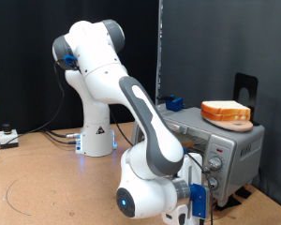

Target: Make a piece of toast with the oven

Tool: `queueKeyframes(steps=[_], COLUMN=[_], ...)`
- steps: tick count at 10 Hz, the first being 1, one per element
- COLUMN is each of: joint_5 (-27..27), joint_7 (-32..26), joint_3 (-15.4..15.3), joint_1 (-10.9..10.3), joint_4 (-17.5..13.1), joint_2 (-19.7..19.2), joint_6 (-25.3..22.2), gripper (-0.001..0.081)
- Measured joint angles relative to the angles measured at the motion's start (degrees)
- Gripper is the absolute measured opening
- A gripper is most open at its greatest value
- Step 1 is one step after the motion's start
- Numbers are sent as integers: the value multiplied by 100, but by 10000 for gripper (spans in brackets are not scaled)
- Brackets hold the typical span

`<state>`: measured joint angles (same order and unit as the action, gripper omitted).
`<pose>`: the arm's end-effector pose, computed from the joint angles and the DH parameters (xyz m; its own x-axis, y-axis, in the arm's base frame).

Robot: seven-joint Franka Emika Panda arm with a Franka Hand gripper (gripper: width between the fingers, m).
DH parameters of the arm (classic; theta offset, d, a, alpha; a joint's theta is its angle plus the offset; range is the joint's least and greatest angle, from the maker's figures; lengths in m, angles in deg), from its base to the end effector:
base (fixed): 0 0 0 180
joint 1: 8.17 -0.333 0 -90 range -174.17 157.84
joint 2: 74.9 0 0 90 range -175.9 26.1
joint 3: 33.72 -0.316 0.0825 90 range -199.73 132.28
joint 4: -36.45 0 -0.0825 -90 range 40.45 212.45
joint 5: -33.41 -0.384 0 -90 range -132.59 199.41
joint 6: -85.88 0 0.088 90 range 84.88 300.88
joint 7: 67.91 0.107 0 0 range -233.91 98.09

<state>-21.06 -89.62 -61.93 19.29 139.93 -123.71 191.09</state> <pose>0.5863 0.0660 0.1303 0.8647 0.0865 -0.4948 -0.4556 -0.2798 -0.8451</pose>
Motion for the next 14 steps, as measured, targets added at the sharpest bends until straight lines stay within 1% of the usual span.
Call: queueKeyframes(steps=[4,9,13,14], joint_5=[-54,-54,-47,-47], joint_7=[-21,-124,-144,-254], joint_3=[-46,-42,-25,-25], joint_1=[1,11,80,94], joint_4=[-1,-8,-18,-21], joint_2=[0,0,0,0], joint_6=[13,139,137,137], gripper=[796,796,796,796])
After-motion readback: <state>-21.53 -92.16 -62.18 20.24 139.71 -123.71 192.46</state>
